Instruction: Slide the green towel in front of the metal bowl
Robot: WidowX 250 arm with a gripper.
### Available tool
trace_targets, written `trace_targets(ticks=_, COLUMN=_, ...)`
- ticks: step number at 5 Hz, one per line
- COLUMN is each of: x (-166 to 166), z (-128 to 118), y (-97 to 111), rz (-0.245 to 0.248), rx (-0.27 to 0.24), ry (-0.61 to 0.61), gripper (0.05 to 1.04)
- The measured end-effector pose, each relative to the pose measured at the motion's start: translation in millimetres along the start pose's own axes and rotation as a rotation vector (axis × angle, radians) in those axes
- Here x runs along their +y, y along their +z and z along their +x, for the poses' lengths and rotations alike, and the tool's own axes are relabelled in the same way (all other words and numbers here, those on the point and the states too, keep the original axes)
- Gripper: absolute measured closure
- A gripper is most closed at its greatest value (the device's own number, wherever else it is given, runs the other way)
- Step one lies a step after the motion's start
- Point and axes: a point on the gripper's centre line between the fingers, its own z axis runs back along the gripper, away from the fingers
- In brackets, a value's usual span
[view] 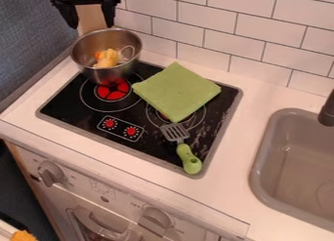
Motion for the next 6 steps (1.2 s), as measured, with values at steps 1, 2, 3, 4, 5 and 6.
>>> trace_targets(ticks=1, x=-0.9, z=-5.7, y=-13.1, rz=-0.003, rx=0.038, ry=0.002, gripper=0.083)
trace_targets(ticks=2, x=-31.4, z=-2.8, y=-9.9, rz=-0.056, rx=0.040, ry=-0.041, gripper=0.083)
trace_targets(ticks=3, x=-54.2, z=-2.1, y=-8.3, rz=-0.100, rx=0.025, ry=-0.091, gripper=0.083)
trace_targets(ticks=4, x=-68.7, z=-2.8, y=-1.3, rz=-0.115, rx=0.011, ry=-0.118, gripper=0.083)
trace_targets(ticks=5, x=-104.3, z=-23.8, y=0.2, rz=-0.162, rx=0.044, ry=-0.211, gripper=0.083)
trace_targets(ticks=6, x=-117.5, z=-41.2, y=-7.3, rz=-0.178, rx=0.081, ry=-0.283, gripper=0.083)
